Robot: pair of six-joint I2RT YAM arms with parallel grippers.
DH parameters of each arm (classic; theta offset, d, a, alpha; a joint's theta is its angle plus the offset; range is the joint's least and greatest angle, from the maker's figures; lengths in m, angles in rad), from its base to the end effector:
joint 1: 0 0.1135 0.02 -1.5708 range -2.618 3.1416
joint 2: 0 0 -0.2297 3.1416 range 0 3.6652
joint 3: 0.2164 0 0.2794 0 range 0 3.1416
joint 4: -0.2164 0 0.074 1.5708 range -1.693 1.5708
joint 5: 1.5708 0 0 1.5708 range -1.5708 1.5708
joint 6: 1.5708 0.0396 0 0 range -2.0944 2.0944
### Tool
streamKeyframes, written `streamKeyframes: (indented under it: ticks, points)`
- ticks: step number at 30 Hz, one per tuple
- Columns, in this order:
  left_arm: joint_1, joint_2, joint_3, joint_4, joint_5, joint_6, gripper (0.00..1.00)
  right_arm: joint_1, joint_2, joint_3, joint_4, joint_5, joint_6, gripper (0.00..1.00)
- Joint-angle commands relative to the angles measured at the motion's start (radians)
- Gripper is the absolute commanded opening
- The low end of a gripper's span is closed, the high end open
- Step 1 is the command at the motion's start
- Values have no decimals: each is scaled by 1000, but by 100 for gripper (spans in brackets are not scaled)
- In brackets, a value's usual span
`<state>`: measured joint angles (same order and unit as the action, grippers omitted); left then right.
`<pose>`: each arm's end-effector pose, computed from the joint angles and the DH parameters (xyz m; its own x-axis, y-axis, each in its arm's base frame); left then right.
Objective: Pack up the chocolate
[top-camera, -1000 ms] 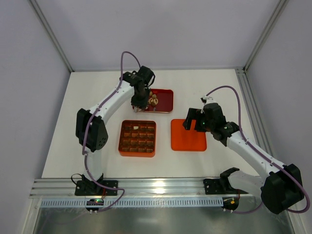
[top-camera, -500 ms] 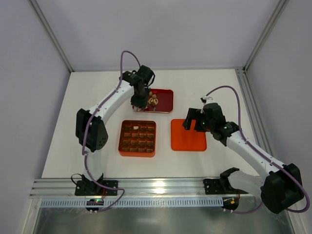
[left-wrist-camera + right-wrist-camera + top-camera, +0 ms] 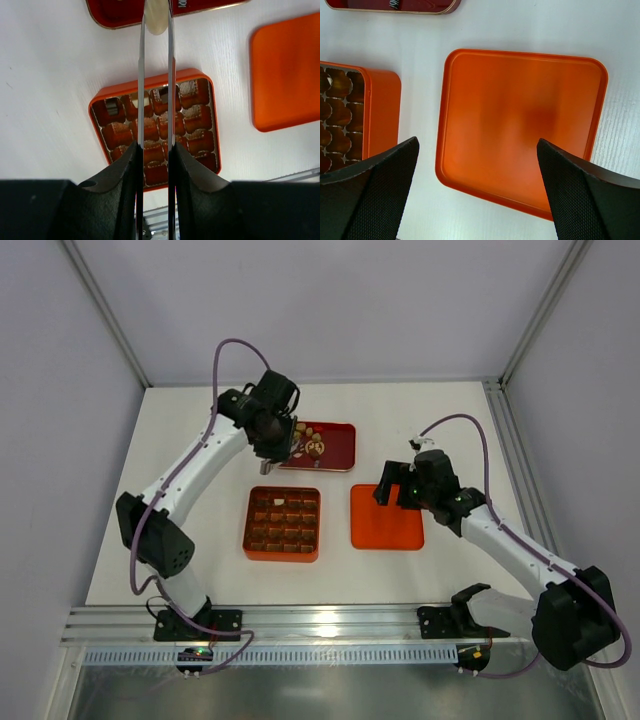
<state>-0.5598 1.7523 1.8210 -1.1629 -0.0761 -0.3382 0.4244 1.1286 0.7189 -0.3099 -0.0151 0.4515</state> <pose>0.3250 -0.2001 0.3172 -0.8761 0.1586 -0.4552 0.2218 0.9711 -0.0885 0.2561 0.1164 0.1926 -0.7246 0.1513 -0.6724 -0.1177 0.9341 0.3371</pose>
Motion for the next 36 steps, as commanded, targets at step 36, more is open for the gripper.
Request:
streamKeyframes:
  ticks: [36]
  points:
    - [-219,-297,-370,66,13,-136,34,1,8,-4,48,1,35,100]
